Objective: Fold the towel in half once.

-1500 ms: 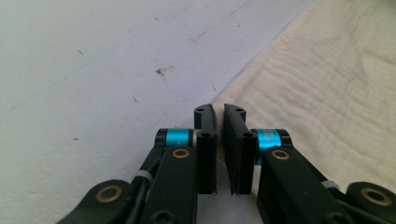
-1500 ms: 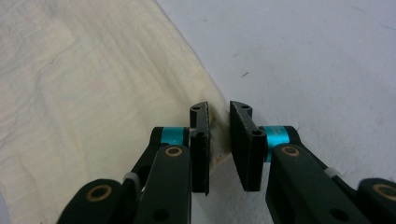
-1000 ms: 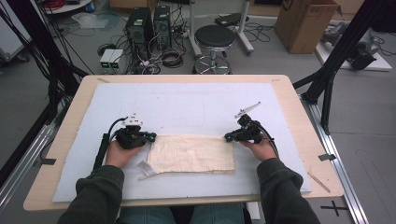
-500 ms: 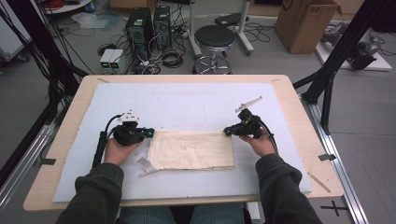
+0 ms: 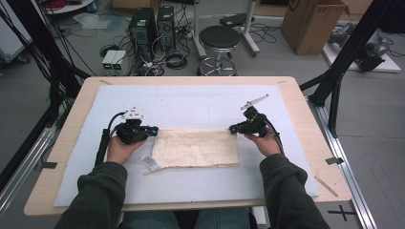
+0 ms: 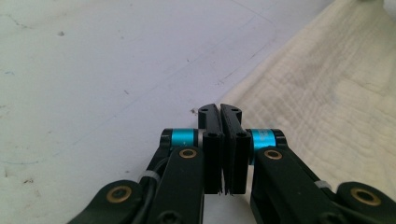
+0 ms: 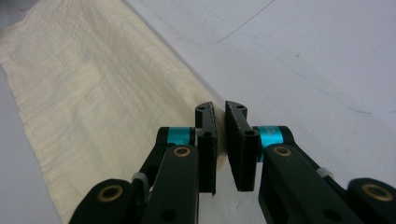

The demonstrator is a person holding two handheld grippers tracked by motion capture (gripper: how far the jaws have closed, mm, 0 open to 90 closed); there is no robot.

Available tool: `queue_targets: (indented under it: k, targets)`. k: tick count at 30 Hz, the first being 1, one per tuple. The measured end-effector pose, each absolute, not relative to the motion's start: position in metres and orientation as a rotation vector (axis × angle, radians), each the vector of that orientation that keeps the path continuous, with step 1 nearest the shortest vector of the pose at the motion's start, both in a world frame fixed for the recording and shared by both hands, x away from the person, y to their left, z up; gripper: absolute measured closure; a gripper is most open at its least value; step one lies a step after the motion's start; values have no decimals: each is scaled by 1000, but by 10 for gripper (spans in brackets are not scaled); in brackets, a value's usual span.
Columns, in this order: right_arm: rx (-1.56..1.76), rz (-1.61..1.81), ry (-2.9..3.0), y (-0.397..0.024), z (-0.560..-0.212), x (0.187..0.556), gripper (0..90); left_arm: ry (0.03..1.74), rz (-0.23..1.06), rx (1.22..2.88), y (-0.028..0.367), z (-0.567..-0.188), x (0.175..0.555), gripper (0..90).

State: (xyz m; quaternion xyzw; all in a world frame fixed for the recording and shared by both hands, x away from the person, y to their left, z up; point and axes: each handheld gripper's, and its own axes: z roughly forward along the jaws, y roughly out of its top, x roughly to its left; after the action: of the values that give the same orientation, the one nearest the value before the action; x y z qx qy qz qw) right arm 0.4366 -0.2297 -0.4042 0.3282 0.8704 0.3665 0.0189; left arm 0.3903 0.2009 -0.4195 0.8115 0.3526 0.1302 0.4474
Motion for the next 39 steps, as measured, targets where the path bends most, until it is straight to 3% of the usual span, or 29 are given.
queue_targets:
  k: [39]
  targets:
    - [869, 1267, 2687, -241, -397, 391, 829, 703, 312, 2057, 205, -413, 341, 872]
